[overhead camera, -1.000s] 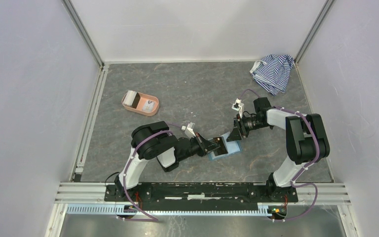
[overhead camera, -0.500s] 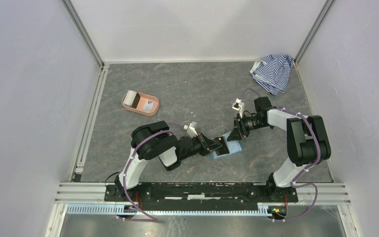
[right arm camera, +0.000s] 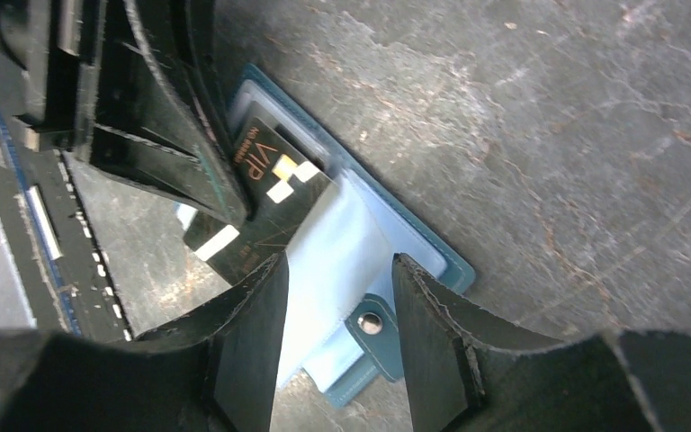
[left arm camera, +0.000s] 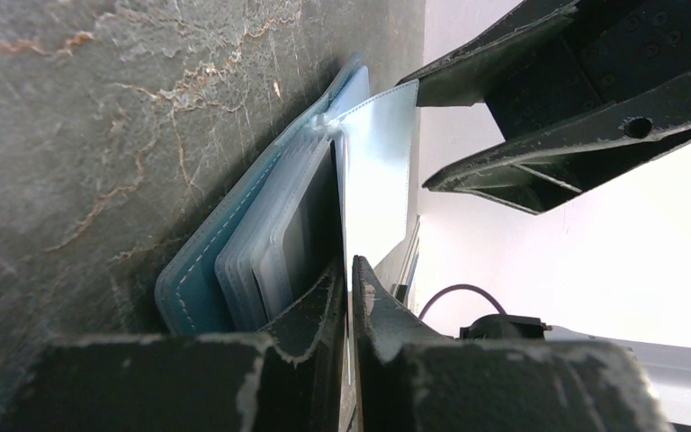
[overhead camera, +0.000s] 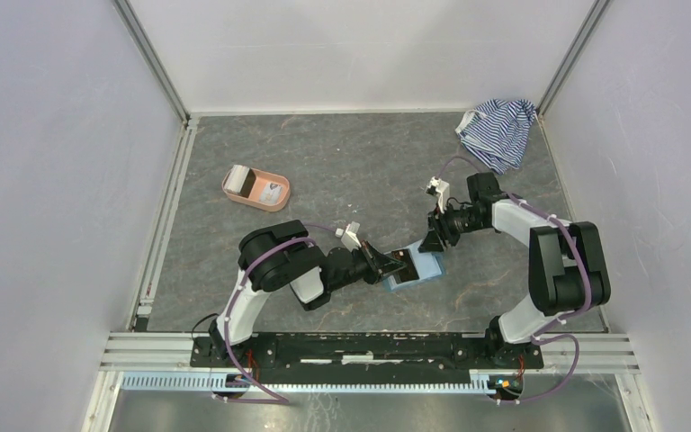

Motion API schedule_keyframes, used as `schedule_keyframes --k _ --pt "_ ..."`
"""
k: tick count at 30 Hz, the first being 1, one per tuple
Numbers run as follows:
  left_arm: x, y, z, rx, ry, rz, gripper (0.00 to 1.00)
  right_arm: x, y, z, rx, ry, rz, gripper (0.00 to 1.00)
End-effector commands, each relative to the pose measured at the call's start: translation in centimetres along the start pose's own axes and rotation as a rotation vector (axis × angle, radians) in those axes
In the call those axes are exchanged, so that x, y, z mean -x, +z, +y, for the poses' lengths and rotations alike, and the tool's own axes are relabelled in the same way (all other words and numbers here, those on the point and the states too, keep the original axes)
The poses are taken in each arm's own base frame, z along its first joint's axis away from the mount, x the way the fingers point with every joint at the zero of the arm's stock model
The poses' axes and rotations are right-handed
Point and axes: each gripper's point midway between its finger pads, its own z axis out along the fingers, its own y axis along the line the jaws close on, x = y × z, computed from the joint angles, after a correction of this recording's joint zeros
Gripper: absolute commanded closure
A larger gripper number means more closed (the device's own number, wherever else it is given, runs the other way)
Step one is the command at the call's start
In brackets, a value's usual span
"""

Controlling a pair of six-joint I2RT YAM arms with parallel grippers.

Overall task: Put the credit cards into the card holder
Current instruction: Insert the credit card into the card holder.

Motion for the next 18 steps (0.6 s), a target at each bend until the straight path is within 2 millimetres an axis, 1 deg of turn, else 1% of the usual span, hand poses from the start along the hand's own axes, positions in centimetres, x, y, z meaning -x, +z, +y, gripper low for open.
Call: schedule_keyframes --k 1,5,7,10,12,14,16,18 --pt "-1.4 -0.9 5.9 0.213 -0.002 0.042 0.85 1.6 -1.5 -1.7 -0.129 -0.099 -0.023 0.47" --pt "-1.5 -0.7 6.0 0.224 -0.004 0.048 0.85 3.0 -2.9 -2.5 -0.235 -0.175 -0.049 0.47" --pt "-1.5 -0.6 6.0 0.229 -0.004 0.05 0.85 3.6 -3.4 -2.4 -0.259 -0.209 -0.07 0.47" --pt "-1.6 -0.6 6.2 0.237 -0.005 0.053 0.86 4.1 -3.2 -0.7 -0.189 -0.237 -0.117 0.47" --pt "-1.5 -0.5 6.3 0.244 -0.005 0.051 0.87 3.8 -2.5 0.8 -0.085 -0.232 -0.128 0.48" --pt "-1.5 -0.5 6.5 0.255 -0.004 0.051 0.88 2.9 -1.7 1.8 0.005 -0.208 -0.106 0.53" --pt "-1.5 -0.5 6.6 0.262 -0.003 0.048 0.89 2.3 -1.1 2.0 0.05 -0.201 -0.084 0.64" --pt "-1.4 -0.4 6.8 0.271 0.001 0.044 0.89 1.8 -0.7 2.2 0.077 -0.204 -0.062 0.7"
